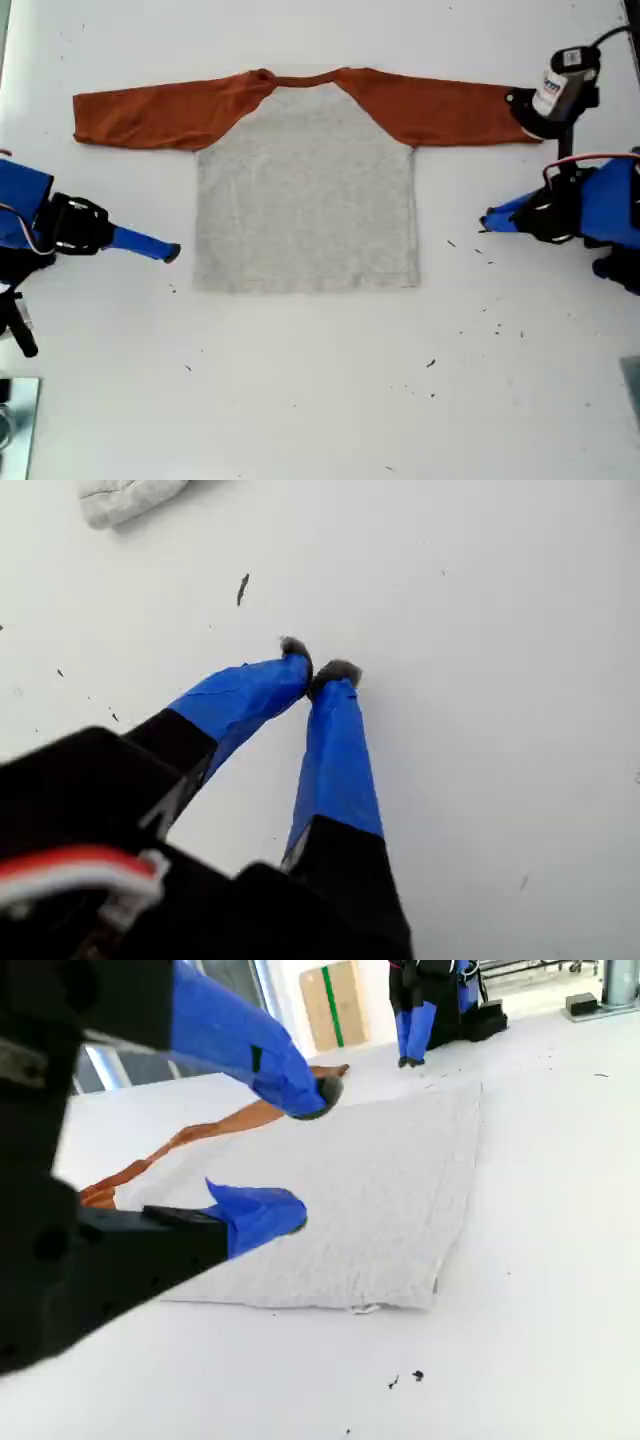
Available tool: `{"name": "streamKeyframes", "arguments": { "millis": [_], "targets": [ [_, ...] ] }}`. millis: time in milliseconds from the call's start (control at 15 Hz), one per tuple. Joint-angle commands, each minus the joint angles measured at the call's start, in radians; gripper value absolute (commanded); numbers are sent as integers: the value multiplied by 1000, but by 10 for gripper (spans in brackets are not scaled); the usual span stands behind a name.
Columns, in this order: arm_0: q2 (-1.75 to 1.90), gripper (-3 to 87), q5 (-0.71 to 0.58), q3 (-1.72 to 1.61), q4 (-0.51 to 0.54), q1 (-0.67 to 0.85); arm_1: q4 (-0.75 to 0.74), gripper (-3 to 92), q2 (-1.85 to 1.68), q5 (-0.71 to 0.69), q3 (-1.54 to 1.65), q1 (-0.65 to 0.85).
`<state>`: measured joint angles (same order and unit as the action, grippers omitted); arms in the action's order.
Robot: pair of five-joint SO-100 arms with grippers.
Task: Fold t shirt
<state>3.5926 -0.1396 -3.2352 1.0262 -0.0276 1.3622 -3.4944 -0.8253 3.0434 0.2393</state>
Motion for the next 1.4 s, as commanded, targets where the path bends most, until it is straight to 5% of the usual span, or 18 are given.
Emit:
{"name": "streamKeyframes", "arguments": {
  "millis": [0, 467, 600, 667, 733, 800, 867, 1067, 1333],
  "targets": [
    [8, 140, -3, -12, -2, 69, 9, 38, -11, -28, 48, -17],
    [8, 140, -3, -12, -2, 69, 9, 38, -11, -9, 48, -17],
    [8, 134, 2, -12, -2, 98, 9, 38, -11, 460, 48, -37],
    [8, 134, 2, -12, -2, 110, 9, 38, -11, 512, 48, -15],
    [8, 134, 2, -12, -2, 112, 9, 38, -11, 383, 48, 14],
    [8, 134, 3, -12, -2, 121, 9, 40, -11, 664, 48, 12],
    [9, 132, 3, -12, -2, 138, 9, 36, -11, 701, 48, -23],
    [9, -2, -63, -12, -3, 178, -52, 35, -12, 609, 38, -29],
    [11, -3, -63, -12, -15, 149, 107, 34, 43, 566, -255, 130]
  ]
}}
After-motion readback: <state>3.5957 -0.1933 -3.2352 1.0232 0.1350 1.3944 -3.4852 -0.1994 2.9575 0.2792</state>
